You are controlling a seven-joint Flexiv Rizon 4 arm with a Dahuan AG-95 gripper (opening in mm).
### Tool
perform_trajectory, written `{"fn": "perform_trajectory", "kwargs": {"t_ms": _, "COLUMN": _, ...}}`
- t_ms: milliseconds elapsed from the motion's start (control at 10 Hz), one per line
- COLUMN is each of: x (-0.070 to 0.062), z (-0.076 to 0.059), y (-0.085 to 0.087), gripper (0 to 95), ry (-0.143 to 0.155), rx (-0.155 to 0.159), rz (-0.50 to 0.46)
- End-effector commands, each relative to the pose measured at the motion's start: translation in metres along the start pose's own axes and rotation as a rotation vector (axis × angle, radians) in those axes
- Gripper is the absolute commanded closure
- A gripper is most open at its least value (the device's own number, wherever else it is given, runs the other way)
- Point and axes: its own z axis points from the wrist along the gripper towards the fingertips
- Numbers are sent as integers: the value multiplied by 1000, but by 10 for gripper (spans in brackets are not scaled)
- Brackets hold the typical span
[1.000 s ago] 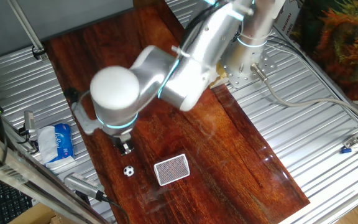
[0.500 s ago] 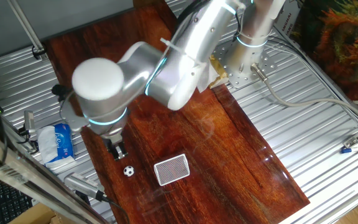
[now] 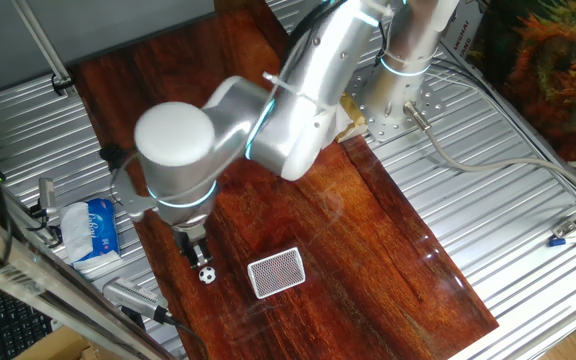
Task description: Push the soccer ball into the goal
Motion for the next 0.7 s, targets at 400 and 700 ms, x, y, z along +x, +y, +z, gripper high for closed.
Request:
{"fn": "perform_trajectory", "kwargs": {"t_ms": 400, "x": 4, "z": 1, "y": 1, "gripper": 950, "ry": -38, "rx": 4, "rz": -15}}
{"fn": "perform_trajectory", "kwargs": {"t_ms": 700, "x": 4, "z": 1, "y": 2, "gripper": 950, "ry": -145, "rx": 9, "rz": -34}}
